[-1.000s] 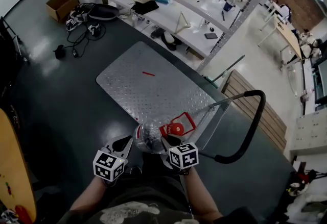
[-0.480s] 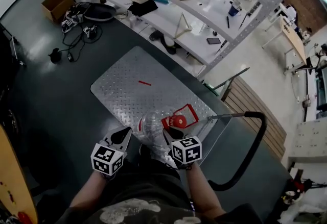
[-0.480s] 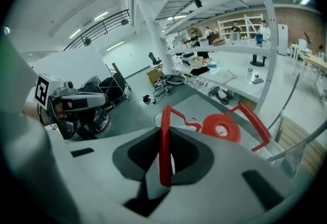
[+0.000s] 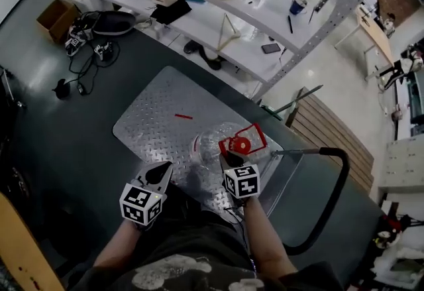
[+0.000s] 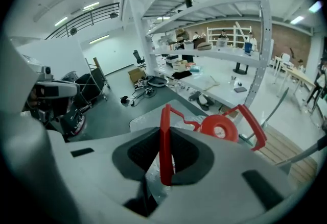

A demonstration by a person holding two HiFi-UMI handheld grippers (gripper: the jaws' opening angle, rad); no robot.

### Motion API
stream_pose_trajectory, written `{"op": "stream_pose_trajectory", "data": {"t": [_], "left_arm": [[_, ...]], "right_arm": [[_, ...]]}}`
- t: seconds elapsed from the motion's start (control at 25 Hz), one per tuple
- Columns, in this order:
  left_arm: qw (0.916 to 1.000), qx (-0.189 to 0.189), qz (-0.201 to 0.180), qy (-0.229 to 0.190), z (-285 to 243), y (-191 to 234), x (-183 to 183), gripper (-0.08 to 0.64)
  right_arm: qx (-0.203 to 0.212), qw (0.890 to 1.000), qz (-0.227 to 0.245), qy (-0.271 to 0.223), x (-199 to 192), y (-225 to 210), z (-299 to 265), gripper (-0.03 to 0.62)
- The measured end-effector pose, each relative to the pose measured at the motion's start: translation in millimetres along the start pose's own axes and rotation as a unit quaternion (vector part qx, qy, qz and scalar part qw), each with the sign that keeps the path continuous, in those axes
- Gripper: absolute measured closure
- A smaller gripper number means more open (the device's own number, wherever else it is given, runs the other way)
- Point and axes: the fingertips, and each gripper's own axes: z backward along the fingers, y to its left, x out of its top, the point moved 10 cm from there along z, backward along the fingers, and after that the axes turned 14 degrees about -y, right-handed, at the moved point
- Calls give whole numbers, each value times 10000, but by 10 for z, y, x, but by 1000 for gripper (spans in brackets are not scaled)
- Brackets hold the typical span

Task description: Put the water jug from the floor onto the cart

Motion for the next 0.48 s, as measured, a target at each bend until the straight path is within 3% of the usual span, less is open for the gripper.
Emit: {"op": "stream_pose_trajectory", "data": {"t": [0.24, 0.48], "left_arm": [[9990, -369, -116, 215, -374, 449, 251, 553], [9979, -539, -106, 344, -547, 826, 358, 553]], "right_arm": [[-387, 9987, -344, -13, 129, -35, -406, 552], [-319, 9987, -379, 69, 210, 235, -788, 552]]}}
